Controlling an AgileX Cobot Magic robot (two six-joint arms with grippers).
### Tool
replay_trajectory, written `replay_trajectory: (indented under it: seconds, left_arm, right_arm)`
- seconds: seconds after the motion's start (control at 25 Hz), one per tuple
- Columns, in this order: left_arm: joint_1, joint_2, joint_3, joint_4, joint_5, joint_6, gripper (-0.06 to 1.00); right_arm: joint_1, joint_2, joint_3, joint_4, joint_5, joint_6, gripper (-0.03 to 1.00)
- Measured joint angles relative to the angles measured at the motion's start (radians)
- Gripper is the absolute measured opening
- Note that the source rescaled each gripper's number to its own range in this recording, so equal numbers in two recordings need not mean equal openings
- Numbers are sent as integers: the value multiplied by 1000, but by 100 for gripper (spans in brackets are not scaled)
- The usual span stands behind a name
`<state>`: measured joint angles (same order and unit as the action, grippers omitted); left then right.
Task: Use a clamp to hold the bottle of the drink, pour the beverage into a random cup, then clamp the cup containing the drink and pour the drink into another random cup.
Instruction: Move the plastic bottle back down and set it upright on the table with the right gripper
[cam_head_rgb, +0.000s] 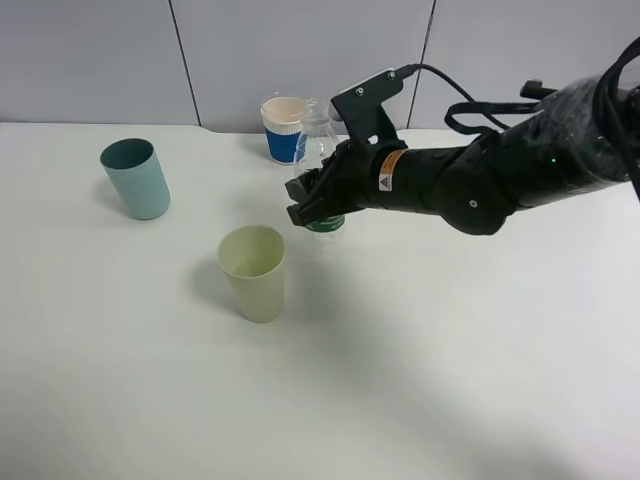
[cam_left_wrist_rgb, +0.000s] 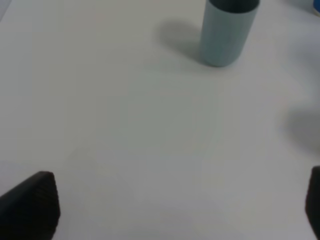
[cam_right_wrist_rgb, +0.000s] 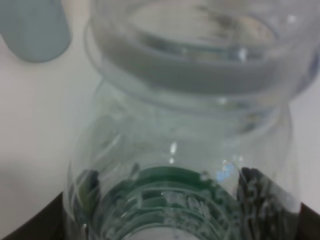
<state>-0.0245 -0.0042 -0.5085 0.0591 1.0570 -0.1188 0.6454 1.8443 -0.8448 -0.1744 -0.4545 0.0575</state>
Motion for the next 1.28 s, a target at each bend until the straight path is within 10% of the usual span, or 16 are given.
replay_trajectory:
  seconds: [0.64,1.28]
  left_arm:
    - [0,0,0,0,0,0,100]
    - [0,0,0,0,0,0,100]
  right_arm:
    - [-89,-1,120,34,-204,-18,0]
    - [-316,8,172,-174,-341,-57,0]
